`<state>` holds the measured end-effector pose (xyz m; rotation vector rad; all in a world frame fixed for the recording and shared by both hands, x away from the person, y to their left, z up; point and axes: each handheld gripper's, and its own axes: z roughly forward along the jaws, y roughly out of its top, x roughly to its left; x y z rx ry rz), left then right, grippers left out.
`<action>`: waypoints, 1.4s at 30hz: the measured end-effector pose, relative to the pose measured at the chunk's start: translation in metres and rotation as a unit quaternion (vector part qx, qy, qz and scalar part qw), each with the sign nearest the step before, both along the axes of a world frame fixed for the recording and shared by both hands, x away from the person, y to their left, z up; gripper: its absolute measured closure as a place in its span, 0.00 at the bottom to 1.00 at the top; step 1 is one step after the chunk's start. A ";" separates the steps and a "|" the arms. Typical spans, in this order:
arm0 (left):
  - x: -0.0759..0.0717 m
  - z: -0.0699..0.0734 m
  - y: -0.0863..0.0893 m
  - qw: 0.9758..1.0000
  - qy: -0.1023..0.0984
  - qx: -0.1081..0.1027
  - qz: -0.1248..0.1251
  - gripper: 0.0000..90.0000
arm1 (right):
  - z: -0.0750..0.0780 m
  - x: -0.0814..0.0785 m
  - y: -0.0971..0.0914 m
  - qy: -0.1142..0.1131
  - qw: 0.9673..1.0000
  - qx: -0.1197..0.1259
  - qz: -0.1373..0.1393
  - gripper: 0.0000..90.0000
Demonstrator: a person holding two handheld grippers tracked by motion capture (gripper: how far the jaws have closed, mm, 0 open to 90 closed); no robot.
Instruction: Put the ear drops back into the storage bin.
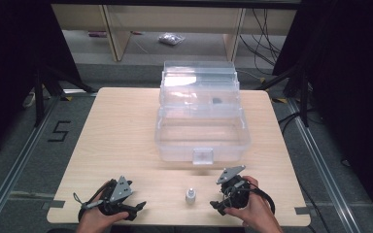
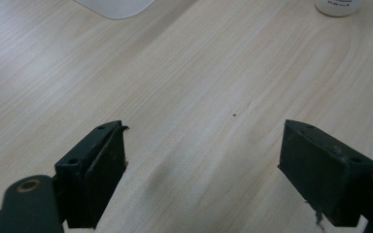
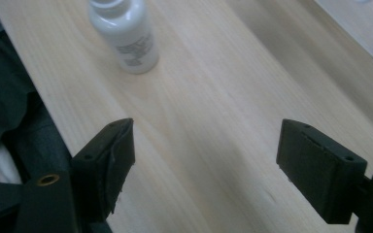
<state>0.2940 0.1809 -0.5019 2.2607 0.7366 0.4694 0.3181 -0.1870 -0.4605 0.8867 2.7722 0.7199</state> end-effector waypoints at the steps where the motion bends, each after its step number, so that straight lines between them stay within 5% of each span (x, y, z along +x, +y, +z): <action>1: 0.000 0.000 0.000 1.000 0.000 0.000 0.000 0.18 | 0.002 -0.001 0.001 0.006 1.000 0.001 0.009 0.27; 22: 0.000 0.000 0.001 1.000 0.002 -0.001 0.003 0.18 | 0.011 0.005 0.045 0.023 0.996 -0.029 0.082 0.33; 33: 0.001 0.000 0.001 1.000 0.000 -0.003 0.001 0.18 | 0.010 0.011 0.067 0.022 0.990 -0.053 0.130 0.40; 42: 0.000 -0.001 0.000 1.000 0.005 -0.005 0.005 0.18 | 0.008 0.015 0.079 0.023 0.987 -0.073 0.141 0.47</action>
